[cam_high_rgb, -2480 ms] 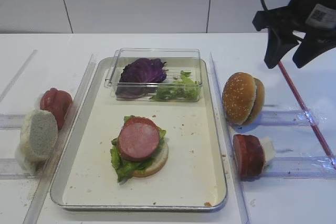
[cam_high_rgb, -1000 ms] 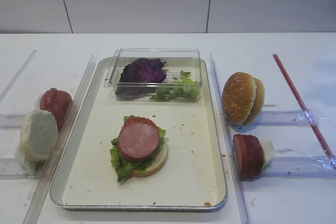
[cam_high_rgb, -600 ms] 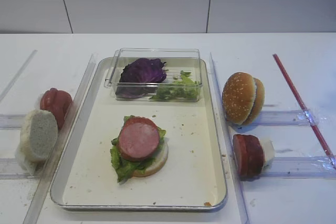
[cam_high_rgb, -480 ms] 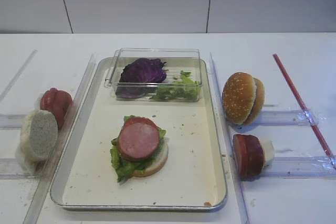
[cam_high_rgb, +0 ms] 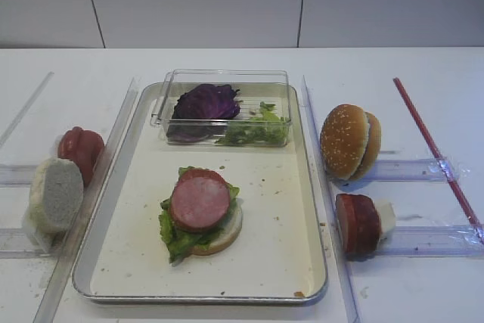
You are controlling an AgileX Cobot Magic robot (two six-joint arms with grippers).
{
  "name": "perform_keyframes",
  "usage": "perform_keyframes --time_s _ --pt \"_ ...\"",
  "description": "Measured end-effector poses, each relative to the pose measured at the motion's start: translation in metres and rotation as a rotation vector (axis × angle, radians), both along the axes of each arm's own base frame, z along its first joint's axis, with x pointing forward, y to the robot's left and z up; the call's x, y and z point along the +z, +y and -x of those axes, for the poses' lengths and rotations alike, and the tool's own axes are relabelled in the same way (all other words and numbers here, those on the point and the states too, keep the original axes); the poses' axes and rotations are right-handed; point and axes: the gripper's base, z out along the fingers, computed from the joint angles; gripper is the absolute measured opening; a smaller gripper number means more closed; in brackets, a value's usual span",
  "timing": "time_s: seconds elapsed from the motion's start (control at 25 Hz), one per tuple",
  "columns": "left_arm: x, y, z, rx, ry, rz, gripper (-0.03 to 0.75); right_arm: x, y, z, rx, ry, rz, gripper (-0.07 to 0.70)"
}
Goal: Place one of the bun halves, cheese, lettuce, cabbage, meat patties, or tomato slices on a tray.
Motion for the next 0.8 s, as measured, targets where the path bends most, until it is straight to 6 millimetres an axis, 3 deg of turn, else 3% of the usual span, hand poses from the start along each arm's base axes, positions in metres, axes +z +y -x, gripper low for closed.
perform_keyframes --time_s 0.8 --pt "0.000 0.000 0.000 0.000 0.000 0.000 0.440 -0.092 0.001 0.087 -0.017 0.053 0.022 0.420"
